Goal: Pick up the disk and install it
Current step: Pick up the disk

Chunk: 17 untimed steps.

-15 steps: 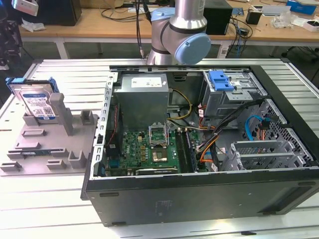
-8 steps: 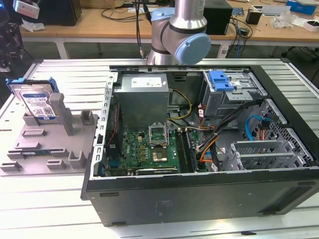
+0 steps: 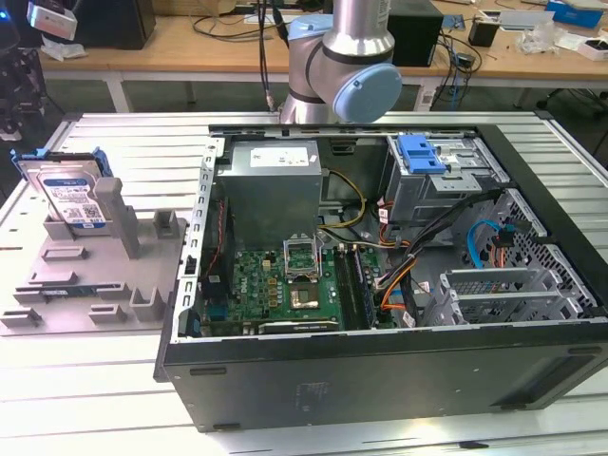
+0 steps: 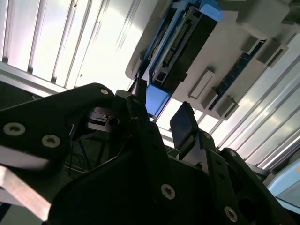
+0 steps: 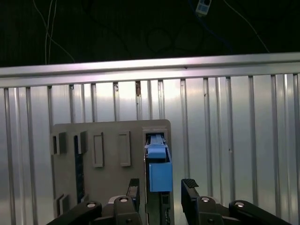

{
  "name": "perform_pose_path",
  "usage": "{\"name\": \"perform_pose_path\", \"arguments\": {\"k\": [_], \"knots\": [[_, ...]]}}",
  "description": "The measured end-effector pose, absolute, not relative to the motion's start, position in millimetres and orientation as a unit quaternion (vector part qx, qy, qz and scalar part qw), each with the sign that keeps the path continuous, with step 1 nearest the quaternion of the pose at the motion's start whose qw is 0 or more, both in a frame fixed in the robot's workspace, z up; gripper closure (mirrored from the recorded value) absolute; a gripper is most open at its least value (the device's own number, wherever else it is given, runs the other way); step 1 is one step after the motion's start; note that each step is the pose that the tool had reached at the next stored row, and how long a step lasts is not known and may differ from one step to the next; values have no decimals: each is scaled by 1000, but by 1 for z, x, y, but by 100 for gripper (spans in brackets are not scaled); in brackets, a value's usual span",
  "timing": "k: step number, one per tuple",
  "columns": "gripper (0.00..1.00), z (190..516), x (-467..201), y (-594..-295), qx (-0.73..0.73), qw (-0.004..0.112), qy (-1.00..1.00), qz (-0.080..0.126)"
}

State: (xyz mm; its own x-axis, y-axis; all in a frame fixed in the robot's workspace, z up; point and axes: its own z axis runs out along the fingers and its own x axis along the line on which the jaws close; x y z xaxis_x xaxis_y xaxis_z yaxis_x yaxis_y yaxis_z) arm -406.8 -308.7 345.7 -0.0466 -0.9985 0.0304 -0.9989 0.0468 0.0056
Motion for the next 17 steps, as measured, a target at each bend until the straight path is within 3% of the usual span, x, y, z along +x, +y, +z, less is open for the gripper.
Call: {"name": "perform_pose_path", "arguments": {"k": [17], "knots": [[52, 328, -407, -309, 689, 12, -724, 8]]}}
